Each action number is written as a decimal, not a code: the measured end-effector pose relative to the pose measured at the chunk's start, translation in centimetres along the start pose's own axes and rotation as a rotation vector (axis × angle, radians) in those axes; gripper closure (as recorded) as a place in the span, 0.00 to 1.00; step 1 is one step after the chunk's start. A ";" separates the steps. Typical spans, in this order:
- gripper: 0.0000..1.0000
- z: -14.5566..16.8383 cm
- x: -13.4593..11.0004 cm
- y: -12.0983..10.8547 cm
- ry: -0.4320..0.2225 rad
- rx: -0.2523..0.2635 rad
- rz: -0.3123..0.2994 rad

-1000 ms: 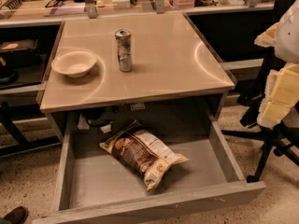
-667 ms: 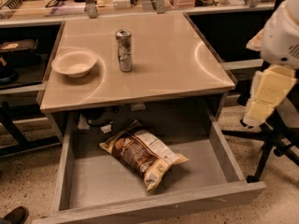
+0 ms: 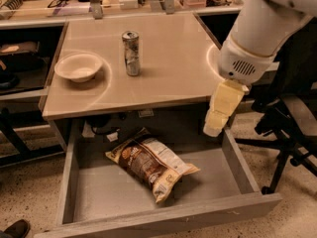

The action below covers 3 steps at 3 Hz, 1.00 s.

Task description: Pick brown chip bag from top drawer and place on counter

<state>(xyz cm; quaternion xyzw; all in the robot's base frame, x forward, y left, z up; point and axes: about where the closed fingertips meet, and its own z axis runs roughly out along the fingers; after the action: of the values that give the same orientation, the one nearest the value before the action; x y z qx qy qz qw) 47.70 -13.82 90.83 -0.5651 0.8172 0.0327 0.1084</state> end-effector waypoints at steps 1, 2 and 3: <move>0.00 0.2 -0.1 0.0 -0.001 -0.002 0.015; 0.00 1.9 -0.6 1.8 -0.019 -0.041 0.008; 0.00 5.6 -2.0 5.2 -0.045 -0.115 0.016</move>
Offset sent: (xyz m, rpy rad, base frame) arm -0.0356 0.0361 -0.0471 0.0827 0.0901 0.0289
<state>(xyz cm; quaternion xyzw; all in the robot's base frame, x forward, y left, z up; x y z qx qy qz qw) 44.32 -9.13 85.45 -0.5631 0.8158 0.0930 0.0939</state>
